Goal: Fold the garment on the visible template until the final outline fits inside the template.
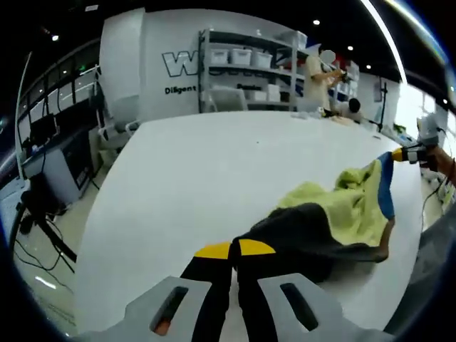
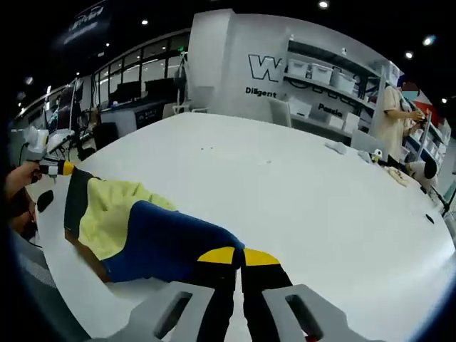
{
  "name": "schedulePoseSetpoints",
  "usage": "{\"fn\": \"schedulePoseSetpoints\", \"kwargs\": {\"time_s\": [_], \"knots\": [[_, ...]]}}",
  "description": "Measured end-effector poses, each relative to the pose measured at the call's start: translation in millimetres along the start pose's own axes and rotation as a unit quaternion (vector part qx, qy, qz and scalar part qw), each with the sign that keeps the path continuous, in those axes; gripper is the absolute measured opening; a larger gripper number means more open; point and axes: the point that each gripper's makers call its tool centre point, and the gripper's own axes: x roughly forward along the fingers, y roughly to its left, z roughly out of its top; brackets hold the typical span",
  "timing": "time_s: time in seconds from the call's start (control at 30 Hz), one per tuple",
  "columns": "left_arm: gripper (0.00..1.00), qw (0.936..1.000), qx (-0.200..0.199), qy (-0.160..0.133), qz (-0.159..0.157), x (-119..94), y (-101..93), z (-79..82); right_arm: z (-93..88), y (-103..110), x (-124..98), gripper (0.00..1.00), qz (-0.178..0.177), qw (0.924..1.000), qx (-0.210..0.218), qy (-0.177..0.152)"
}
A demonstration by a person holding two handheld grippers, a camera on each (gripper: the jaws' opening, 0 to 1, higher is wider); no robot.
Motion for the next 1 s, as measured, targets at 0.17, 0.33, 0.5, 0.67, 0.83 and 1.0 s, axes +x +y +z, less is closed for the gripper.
{"fn": "schedulePoseSetpoints", "kwargs": {"time_s": [0.17, 0.33, 0.5, 0.67, 0.83, 1.0], "knots": [[0.0, 0.9999, -0.014, 0.004, 0.008, -3, 6.6, -10.0, -18.0, -3, 1, 0.0, -0.015, 0.9989, -0.031, 0.031], [0.0, 0.9995, -0.027, 0.008, 0.014, -5, 10.4, -18.3, -25.9, -5, 1, 0.0, -0.014, 0.9991, -0.015, 0.036], [0.0, 0.9993, -0.033, 0.011, 0.015, -6, 9.4, -23.8, -29.7, -4, 1, 0.0, -0.013, 0.9991, -0.013, 0.038], [0.01, 0.9997, -0.023, -0.006, 0.009, -5, 8.2, -20.0, -31.5, -2, 1, 0.0, -0.007, 0.9993, 0.004, 0.037], [0.1, 0.9997, 0.019, -0.015, 0.009, -12, 5.7, -14.3, -21.7, 5, -6, 0.1, 0.017, 0.9997, 0.01, 0.013], [0.38, 0.9967, 0.061, -0.049, -0.021, -16, -8.7, -1.0, -14.3, 18, -14, 0.33, 0.036, 0.9992, -0.016, 0.003]]}}
